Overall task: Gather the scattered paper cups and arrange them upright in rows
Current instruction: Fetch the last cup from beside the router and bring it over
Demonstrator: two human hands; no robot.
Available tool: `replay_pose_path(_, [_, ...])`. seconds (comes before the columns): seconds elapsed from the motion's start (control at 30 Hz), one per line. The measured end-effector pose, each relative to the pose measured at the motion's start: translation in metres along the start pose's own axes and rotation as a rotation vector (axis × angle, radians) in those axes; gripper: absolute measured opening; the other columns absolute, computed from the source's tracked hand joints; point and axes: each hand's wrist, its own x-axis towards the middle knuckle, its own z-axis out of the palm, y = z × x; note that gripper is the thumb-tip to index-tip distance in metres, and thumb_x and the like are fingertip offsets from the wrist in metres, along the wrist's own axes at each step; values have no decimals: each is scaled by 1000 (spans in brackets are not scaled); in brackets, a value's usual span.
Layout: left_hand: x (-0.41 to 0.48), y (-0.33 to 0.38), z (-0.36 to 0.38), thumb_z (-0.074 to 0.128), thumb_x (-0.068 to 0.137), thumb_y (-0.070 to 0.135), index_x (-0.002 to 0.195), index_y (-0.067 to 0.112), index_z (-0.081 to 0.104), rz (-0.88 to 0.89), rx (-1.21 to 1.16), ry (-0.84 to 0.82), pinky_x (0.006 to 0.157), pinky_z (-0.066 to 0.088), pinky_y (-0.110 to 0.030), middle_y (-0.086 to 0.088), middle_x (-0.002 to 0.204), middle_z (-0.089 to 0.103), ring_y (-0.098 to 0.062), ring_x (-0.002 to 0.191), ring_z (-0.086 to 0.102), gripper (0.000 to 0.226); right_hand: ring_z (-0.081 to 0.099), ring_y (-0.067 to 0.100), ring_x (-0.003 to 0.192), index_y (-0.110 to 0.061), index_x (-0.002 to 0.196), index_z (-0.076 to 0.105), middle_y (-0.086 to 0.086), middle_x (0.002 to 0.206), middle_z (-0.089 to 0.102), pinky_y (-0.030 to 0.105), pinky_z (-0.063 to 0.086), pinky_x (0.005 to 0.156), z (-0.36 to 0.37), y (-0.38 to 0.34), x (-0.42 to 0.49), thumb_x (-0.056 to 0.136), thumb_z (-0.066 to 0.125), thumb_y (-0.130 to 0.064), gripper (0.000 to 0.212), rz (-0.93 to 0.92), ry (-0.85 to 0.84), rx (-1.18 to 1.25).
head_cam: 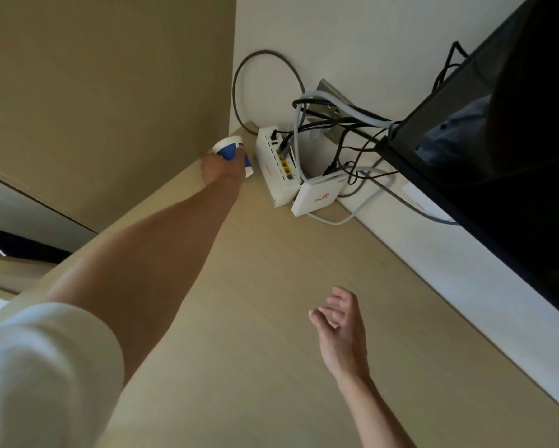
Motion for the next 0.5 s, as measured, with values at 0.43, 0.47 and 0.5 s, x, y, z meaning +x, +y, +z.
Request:
replay_pose_path(0.43, [-225, -84, -80, 77, 69, 33, 110, 13, 58, 293, -60, -302, 66, 50, -15, -4, 101, 66, -13, 84, 64, 50, 64, 19, 101, -11, 136, 46, 7, 122, 58, 20, 49, 80, -28, -7, -47, 82, 78, -4, 63, -95, 29, 82])
replay_pose_path(0.47, [-246, -88, -86, 77, 68, 31, 109, 14, 58, 302, -55, -370, 61, 46, -8, -1, 99, 68, -6, 82, 64, 48, 64, 19, 103, -13, 136, 46, 5, 123, 59, 25, 50, 84, -33, -3, -57, 81, 78, -5, 65, -100, 40, 74])
replay_pose_path(0.5, [-269, -92, -93, 78, 68, 30, 109, 16, 58, 310, -53, -441, 58, 43, -5, 2, 98, 68, 1, 80, 63, 48, 63, 18, 106, -14, 137, 45, 4, 123, 59, 29, 51, 89, -40, 3, -68, 80, 79, -6, 67, -106, 47, 68])
